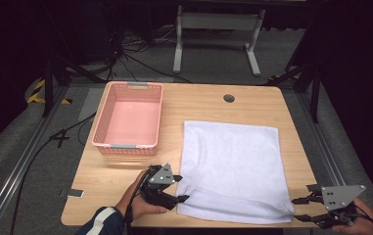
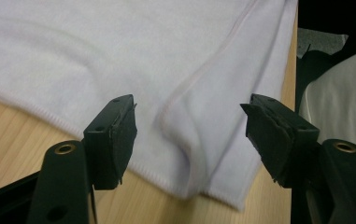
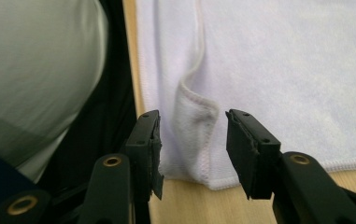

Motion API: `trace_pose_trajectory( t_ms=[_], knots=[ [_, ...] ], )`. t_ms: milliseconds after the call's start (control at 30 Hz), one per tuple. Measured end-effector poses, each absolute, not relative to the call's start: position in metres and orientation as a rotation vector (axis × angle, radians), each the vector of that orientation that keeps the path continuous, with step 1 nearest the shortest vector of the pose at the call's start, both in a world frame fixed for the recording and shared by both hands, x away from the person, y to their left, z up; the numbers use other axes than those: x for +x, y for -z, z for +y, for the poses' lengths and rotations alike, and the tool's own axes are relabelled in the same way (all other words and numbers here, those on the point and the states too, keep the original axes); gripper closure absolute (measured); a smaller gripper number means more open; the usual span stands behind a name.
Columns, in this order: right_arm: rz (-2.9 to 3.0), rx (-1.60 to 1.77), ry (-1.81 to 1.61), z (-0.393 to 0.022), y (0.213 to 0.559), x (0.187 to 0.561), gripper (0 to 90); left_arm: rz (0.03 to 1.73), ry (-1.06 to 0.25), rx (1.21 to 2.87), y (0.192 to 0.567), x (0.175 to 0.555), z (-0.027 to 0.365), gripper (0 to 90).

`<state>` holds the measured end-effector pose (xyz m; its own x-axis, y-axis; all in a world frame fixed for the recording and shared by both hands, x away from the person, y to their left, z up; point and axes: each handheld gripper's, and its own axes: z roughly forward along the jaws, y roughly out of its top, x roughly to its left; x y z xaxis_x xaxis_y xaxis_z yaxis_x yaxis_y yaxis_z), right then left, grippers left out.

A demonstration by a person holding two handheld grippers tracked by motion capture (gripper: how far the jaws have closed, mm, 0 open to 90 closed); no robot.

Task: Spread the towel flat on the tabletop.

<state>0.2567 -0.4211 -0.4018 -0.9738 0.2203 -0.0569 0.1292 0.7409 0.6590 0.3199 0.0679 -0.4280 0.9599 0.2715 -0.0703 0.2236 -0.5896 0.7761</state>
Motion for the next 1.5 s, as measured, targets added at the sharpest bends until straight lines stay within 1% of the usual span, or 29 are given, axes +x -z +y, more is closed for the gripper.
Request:
trace_pose_trajectory(
  t_ms=[33, 100, 133, 167, 200, 233, 300, 333, 367, 400, 533, 567, 667, 700, 733, 767, 800, 867, 900, 967, 1000, 1067, 1167, 1200, 1233, 1267, 1300, 1367, 1500],
  knots=[
    [2.809, 0.310, -1.039, -0.419, 0.404, 0.260, 54.2, 0.357, -0.079, 2.238, 0.430, 0.321, 0.062, 33.6],
    [2.789, 0.369, -1.057, -0.415, 0.408, 0.266, 47.7, 0.341, -0.082, 2.297, 0.440, 0.327, 0.045, 32.2],
    [2.779, 0.395, -1.054, -0.412, 0.411, 0.269, 47.3, 0.341, -0.082, 2.297, 0.440, 0.327, 0.045, 32.5],
    [2.782, 0.404, -1.039, -0.410, 0.413, 0.271, 46.3, 0.362, -0.077, 2.358, 0.447, 0.331, 0.038, 31.4],
    [2.790, 0.418, -1.039, -0.408, 0.416, 0.272, 47.0, 0.351, -0.056, 2.375, 0.451, 0.334, 0.036, 33.0],
    [2.813, 0.410, -1.048, -0.405, 0.420, 0.273, 47.3, 0.309, -0.032, 2.399, 0.453, 0.334, 0.035, 44.0],
    [2.888, 0.352, -1.000, -0.397, 0.426, 0.270, 52.0, 0.254, -0.021, 2.414, 0.452, 0.331, 0.036, 60.1],
    [2.913, 0.319, -0.978, -0.395, 0.427, 0.267, 53.5, 0.220, -0.025, 2.422, 0.450, 0.327, 0.037, 67.0],
    [2.935, 0.266, -0.956, -0.394, 0.428, 0.264, 59.1, 0.194, -0.019, 2.427, 0.449, 0.325, 0.038, 71.8],
    [2.944, 0.252, -0.958, -0.394, 0.427, 0.262, 60.8, 0.181, -0.030, 2.427, 0.447, 0.321, 0.041, 74.7],
    [2.956, 0.193, -1.016, -0.403, 0.418, 0.252, 61.4, 0.169, -0.029, 2.418, 0.441, 0.310, 0.051, 70.8],
    [2.971, 0.182, -1.032, -0.406, 0.414, 0.247, 61.4, 0.130, -0.005, 2.432, 0.438, 0.300, 0.061, 69.9],
    [2.984, 0.160, -1.005, -0.412, 0.407, 0.240, 61.4, 0.150, 0.023, 2.434, 0.436, 0.290, 0.072, 63.8],
    [2.984, 0.160, -1.005, -0.412, 0.407, 0.240, 61.4, 0.150, 0.023, 2.434, 0.436, 0.290, 0.072, 59.4],
    [2.925, 0.208, -1.004, -0.415, 0.403, 0.239, 56.4, 0.178, 0.005, 2.410, 0.434, 0.290, 0.077, 54.6],
    [2.925, 0.208, -1.004, -0.415, 0.403, 0.239, 56.4, 0.218, -0.006, 2.380, 0.432, 0.290, 0.080, 54.6],
    [2.831, 0.307, -1.025, -0.417, 0.400, 0.245, 56.0, 0.285, -0.040, 2.313, 0.427, 0.293, 0.085, 45.7],
    [2.751, 0.393, -1.042, -0.417, 0.398, 0.253, 58.9, 0.342, -0.085, 2.227, 0.422, 0.298, 0.088, 46.8],
    [2.681, 0.444, -1.042, -0.416, 0.397, 0.261, 57.9, 0.342, -0.085, 2.227, 0.422, 0.298, 0.088, 45.9],
    [2.644, 0.490, -1.040, -0.415, 0.396, 0.266, 56.9, 0.413, -0.113, 2.168, 0.419, 0.304, 0.087, 45.6],
    [2.584, 0.582, -1.080, -0.411, 0.397, 0.283, 57.0, 0.475, -0.166, 2.165, 0.421, 0.309, 0.080, 45.4],
    [2.526, 0.653, -1.069, -0.405, 0.398, 0.298, 56.4, 0.477, -0.148, 2.156, 0.425, 0.312, 0.073, 43.8],
    [2.487, 0.702, -1.084, -0.393, 0.404, 0.327, 53.8, 0.450, -0.157, 2.229, 0.432, 0.311, 0.055, 43.9],
    [2.471, 0.716, -1.065, -0.390, 0.407, 0.334, 53.6, 0.434, -0.107, 2.220, 0.436, 0.309, 0.049, 43.7],
    [2.485, 0.737, -1.055, -0.385, 0.411, 0.346, 52.5, 0.428, -0.092, 2.230, 0.438, 0.308, 0.047, 45.3],
    [2.484, 0.747, -1.035, -0.382, 0.414, 0.353, 52.5, 0.406, -0.113, 2.277, 0.441, 0.306, 0.043, 45.3],
    [2.468, 0.785, -1.004, -0.380, 0.419, 0.363, 52.6, 0.403, -0.100, 2.296, 0.444, 0.303, 0.041, 45.5],
    [2.485, 0.835, -1.001, -0.381, 0.427, 0.378, 52.6, 0.375, -0.095, 2.338, 0.449, 0.300, 0.040, 50.4],
    [2.452, 0.909, -0.911, -0.388, 0.439, 0.395, 49.5, 0.372, -0.076, 2.403, 0.456, 0.292, 0.041, 49.2]
  ],
)
